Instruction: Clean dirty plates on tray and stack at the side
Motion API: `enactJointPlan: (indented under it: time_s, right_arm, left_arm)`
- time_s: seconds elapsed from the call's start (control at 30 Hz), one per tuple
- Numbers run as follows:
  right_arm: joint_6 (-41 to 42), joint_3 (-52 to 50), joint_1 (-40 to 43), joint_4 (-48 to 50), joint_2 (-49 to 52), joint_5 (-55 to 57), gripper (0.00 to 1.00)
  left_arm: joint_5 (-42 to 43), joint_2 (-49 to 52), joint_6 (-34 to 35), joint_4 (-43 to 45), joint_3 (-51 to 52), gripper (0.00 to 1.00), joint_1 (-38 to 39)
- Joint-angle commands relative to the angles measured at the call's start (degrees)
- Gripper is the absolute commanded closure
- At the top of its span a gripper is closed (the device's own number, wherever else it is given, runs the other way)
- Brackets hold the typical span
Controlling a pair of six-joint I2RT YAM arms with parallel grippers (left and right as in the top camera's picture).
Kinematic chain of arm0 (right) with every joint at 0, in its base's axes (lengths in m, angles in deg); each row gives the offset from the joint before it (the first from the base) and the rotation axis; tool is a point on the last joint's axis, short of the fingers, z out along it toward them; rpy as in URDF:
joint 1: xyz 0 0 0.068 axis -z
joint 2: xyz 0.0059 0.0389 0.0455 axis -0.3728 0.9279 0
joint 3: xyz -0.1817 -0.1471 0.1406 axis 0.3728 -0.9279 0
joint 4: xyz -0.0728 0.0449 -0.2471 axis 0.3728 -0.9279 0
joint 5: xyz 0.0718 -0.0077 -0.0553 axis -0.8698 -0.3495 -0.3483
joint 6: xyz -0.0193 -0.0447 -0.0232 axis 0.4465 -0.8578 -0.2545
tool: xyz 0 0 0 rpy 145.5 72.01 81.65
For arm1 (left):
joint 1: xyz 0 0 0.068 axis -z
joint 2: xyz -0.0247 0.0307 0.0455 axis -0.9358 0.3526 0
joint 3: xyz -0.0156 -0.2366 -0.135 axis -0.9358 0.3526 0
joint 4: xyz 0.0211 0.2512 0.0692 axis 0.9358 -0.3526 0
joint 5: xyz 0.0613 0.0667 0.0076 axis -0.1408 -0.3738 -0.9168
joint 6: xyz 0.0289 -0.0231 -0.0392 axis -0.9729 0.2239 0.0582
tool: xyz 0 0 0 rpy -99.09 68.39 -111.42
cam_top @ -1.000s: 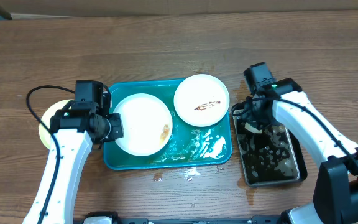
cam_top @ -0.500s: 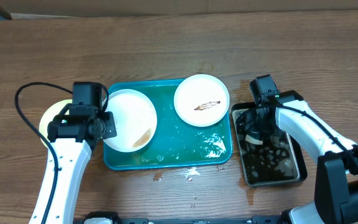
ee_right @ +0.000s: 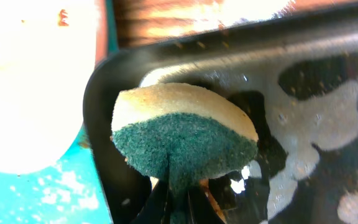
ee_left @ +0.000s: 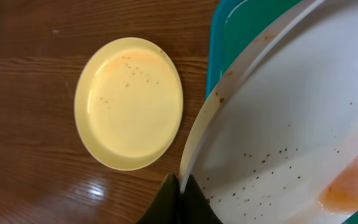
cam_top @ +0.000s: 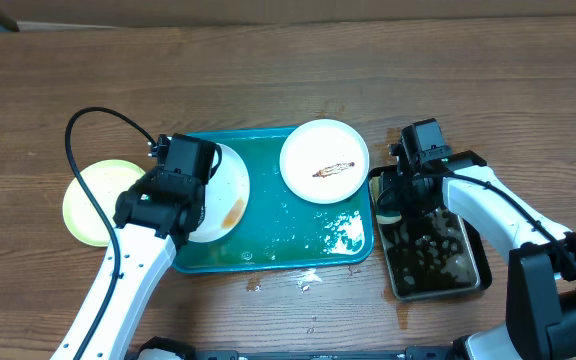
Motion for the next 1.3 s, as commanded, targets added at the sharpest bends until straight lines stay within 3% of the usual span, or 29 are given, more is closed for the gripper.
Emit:
enactJointPlan:
  time_s: [0.0,0.2,0.57,0.97,1.27]
  right_arm:
    - [-0.98,-0.33,0.00,1.09,-1.01,-4.79,0.96]
    - [-0.96,-0.33,0.00,1.27,-1.01,-4.92,0.96]
    - [-0.94,-0.33,0.00,1.03,-1.01,-4.92,0.95]
    - [-0.96,-0.33,0.00,1.03,-1.01,-4.90,0.95]
    - [-0.79,-0.33,0.02,3.17,-1.01,3.89,0.96]
  left_arm:
    - [-7.17,-1.07,-0.07,0.50,-1.57,0.96,0.81]
    - [-8.39,-1.07,-1.36,2.12,-1.57,0.96,0.90]
    - [-18.01,-1.07,-19.34,11.80,-1.57,0.96,4.92]
    - [-20.92,-1.03,-20.65,12.61,-1.57,0.96,7.72]
    - [-20.81,-1.03,-18.58,11.50,-1.57,0.96,7.69]
